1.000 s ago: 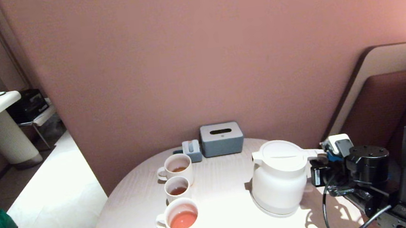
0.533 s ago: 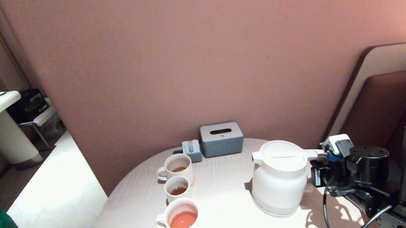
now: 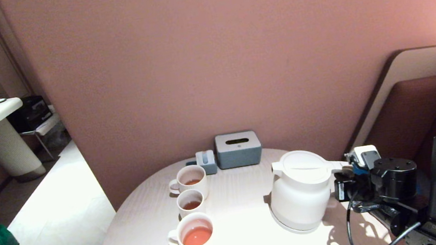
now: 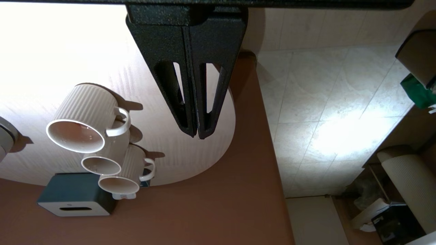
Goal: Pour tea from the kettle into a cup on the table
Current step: Put down the kettle on the table
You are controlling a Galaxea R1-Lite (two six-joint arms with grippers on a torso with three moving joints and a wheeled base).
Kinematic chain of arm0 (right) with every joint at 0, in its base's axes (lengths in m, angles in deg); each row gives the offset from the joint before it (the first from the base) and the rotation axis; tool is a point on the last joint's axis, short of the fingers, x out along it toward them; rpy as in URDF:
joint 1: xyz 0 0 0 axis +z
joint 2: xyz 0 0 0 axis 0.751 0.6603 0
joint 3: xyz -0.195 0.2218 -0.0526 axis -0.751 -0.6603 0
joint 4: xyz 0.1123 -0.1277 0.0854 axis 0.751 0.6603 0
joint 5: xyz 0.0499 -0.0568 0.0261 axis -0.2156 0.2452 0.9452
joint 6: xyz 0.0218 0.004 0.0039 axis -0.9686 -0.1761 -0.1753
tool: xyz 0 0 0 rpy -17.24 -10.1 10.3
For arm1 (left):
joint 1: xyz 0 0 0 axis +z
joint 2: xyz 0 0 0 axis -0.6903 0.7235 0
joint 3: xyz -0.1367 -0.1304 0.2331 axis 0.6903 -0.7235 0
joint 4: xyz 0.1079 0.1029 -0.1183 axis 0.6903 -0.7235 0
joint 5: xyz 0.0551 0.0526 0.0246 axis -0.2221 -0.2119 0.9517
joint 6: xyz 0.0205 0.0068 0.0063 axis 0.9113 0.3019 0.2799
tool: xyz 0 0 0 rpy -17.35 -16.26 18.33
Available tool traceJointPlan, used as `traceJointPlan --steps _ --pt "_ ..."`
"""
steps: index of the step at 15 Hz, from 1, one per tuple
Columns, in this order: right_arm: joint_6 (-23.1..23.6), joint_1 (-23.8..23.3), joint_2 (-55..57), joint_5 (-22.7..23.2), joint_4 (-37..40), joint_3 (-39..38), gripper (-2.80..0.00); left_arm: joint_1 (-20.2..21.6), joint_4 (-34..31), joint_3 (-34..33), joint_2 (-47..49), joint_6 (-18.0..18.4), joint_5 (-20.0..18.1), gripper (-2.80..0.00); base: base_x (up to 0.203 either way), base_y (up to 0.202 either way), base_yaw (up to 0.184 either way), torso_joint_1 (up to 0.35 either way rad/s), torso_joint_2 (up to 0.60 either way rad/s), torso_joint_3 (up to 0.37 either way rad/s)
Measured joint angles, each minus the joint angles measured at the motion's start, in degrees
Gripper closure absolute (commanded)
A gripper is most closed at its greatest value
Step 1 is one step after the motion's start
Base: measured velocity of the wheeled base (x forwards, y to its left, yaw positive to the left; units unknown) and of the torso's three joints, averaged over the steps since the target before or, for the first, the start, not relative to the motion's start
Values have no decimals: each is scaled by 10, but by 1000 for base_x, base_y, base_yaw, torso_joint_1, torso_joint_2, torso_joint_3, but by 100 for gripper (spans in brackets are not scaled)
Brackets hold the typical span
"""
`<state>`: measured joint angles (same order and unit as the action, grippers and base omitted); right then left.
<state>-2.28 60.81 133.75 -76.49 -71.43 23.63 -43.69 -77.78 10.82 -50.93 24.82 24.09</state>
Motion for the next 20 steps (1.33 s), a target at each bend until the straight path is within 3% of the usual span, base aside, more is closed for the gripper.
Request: traceJointPlan --steps 10,13,17,20 --pt "0 -1 14 4 0 27 0 0 0 0 0 0 0 0 0 0 0 0 0 0" --pt "0 -7 24 47 1 49 0 0 0 0 0 0 0 0 0 0 0 0 0 0" --pt "4 -20 30 142 3 84 0 0 0 0 0 0 0 0 0 0 0 0 0 0" --pt "4 -19 40 135 -2 82 0 0 0 0 0 0 0 0 0 0 0 0 0 0"
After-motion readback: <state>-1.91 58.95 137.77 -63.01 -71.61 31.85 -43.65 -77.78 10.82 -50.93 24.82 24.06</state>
